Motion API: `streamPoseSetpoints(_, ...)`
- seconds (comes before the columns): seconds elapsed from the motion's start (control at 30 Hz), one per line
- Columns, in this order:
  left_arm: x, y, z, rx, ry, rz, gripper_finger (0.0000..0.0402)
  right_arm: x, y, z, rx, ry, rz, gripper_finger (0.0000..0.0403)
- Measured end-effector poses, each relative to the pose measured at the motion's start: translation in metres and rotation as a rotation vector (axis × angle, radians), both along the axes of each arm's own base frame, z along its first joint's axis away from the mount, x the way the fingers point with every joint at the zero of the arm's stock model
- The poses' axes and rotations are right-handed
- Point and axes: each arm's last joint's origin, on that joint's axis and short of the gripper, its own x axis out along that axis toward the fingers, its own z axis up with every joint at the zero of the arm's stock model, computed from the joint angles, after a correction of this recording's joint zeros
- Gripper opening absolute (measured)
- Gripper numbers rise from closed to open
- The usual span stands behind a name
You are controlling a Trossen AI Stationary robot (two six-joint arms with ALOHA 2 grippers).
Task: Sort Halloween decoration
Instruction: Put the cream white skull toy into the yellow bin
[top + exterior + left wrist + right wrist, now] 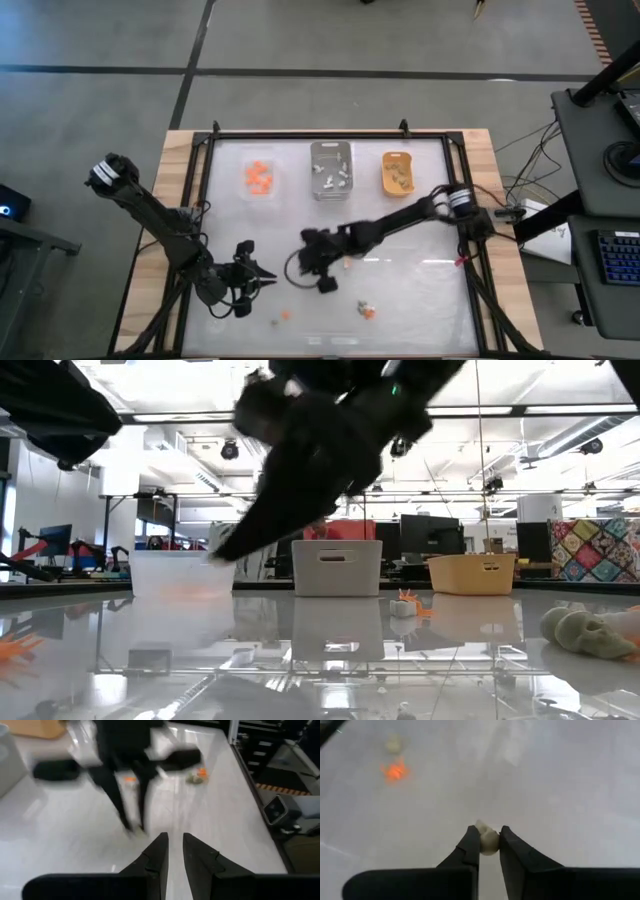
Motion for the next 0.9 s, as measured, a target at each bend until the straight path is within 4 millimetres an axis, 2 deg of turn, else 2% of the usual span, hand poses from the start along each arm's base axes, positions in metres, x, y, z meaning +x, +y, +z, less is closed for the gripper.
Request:
streamPoseSetpoints(0.13, -0.005, 0.004, 0.007, -0.04, 0.007, 0.002, 0.004, -0.025, -0.03, 0.038, -0.045, 0.125, -0.068, 0.0033)
streamPoseSetpoints(0.23, -0.007, 0.007, 0.014, -0.067, -0.014, 0.003, 0.004, -0.049, -0.055, 0.069, -0.135, 0.192, -0.189, 0.0033)
streamPoseSetpoints(0.33, -0.009, 0.009, 0.02, -0.083, -0.03, 0.003, 0.004, -0.077, -0.087, 0.094, -0.229, 0.294, -0.392, 0.0033)
streamPoseSetpoints(0.47, -0.012, 0.012, 0.025, -0.096, -0.043, 0.003, 0.004, -0.116, -0.138, 0.112, -0.272, 0.421, -0.745, 0.0033)
streamPoseSetpoints(0.57, -0.013, 0.013, 0.027, -0.093, -0.05, 0.005, 0.004, -0.148, -0.178, 0.113, -0.193, 0.519, -0.987, 0.0033)
streamPoseSetpoints(0.7, -0.012, 0.013, 0.026, -0.086, -0.048, 0.006, 0.004, -0.186, -0.226, 0.099, -0.116, 0.633, -1.231, 0.0033)
streamPoseSetpoints(0.8, -0.012, 0.012, 0.024, -0.079, -0.041, 0.007, 0.004, -0.206, -0.251, 0.086, -0.037, 0.668, -1.35, 0.0034)
streamPoseSetpoints(0.9, -0.011, 0.011, 0.022, -0.072, -0.035, 0.007, 0.004, -0.217, -0.267, 0.069, 0.046, 0.659, -1.394, 0.0036)
